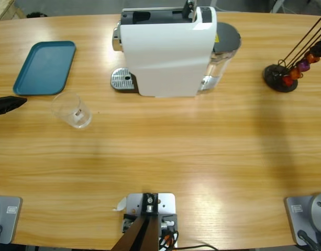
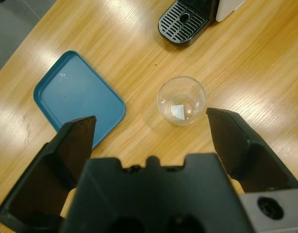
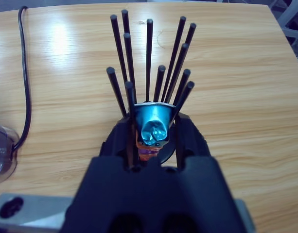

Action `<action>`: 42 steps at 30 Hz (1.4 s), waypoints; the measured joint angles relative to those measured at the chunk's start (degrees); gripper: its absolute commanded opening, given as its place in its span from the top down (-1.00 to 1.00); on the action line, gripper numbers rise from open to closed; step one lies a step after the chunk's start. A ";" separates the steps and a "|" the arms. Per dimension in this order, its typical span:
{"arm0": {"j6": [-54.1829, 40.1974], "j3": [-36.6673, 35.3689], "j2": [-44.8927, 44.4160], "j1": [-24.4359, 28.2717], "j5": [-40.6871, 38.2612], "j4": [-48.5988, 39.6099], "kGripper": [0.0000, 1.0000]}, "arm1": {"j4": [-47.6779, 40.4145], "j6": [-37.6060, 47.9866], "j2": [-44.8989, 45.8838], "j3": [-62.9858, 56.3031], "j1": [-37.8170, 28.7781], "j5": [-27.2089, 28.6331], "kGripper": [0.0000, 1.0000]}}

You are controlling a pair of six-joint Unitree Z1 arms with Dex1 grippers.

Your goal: Pour coffee

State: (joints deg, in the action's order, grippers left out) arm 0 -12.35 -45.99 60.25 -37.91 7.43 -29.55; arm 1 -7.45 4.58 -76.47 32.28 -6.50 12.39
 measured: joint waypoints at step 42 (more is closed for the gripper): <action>0.18 0.83 0.00 0.00 -0.15 0.05 -1.00 | 2.16 -0.81 0.68 0.31 0.00 -0.13 -0.13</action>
State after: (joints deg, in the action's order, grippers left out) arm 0 -12.17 -45.16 60.25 -37.91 7.28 -29.51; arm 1 -5.29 3.76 -75.80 32.59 -6.49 12.26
